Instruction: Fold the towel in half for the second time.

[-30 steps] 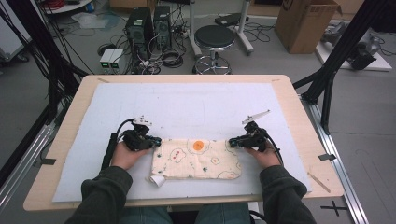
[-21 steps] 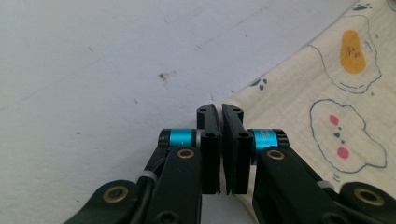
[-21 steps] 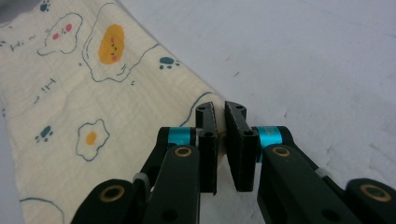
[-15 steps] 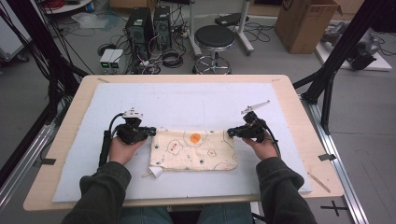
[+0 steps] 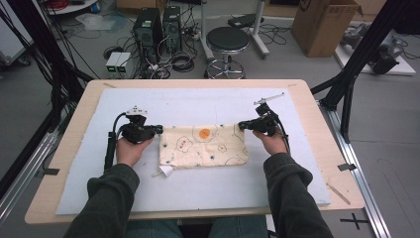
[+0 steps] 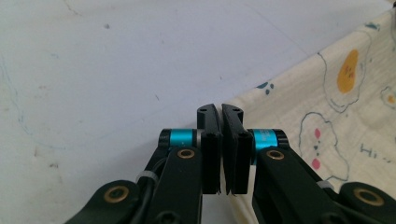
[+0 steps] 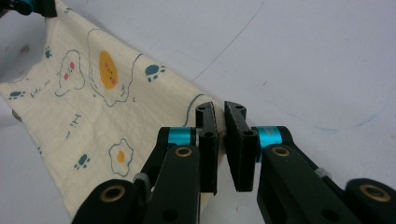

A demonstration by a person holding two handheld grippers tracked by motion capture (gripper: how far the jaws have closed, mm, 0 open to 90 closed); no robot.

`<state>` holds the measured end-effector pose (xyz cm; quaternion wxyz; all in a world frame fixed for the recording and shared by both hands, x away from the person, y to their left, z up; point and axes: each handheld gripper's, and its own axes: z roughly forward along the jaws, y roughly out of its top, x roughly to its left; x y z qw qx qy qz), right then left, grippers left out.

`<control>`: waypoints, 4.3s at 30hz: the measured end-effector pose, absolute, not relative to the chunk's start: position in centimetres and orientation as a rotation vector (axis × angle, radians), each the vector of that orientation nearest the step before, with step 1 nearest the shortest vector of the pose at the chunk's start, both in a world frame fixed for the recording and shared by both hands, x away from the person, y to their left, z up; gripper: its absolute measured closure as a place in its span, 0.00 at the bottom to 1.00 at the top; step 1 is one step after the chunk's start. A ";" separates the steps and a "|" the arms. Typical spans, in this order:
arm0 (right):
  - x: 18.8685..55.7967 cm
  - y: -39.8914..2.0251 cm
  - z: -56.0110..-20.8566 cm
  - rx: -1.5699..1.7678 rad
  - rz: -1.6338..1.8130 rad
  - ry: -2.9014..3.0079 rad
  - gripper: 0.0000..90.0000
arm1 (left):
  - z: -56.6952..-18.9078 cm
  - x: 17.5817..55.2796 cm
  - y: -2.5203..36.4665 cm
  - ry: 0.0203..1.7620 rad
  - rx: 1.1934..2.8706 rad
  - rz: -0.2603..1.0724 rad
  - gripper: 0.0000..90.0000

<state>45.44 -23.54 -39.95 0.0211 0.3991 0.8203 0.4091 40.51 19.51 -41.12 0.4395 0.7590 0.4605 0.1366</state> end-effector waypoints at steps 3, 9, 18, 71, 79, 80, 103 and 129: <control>46.0 -23.6 -40.7 1.302 1.265 2.542 0.93 | -41.7 40.9 19.2 1.161 1.893 0.337 0.96; 46.4 -23.7 -41.7 1.348 1.240 2.536 0.93 | -42.3 41.2 19.0 1.170 1.877 0.333 0.96; 46.2 -23.8 -42.0 1.360 1.275 2.524 0.93 | -42.4 41.0 19.0 1.149 1.890 0.338 0.95; 42.5 -24.8 -41.3 1.214 1.406 2.572 0.93 | -41.8 36.0 19.7 0.994 1.900 0.329 0.95; 41.6 -25.1 -41.5 1.184 1.414 2.588 0.93 | -41.8 35.4 19.5 0.967 1.925 0.330 0.95; 41.4 -25.1 -41.5 1.183 1.419 2.585 0.93 | -41.8 35.3 19.5 0.964 1.928 0.332 0.95; 38.3 -25.6 -42.6 1.090 1.406 2.607 0.92 | -42.1 32.7 18.6 0.861 2.037 0.336 0.94; 35.6 -26.1 -43.7 1.020 1.392 2.627 0.78 | -43.3 31.5 18.7 0.854 2.119 0.298 0.71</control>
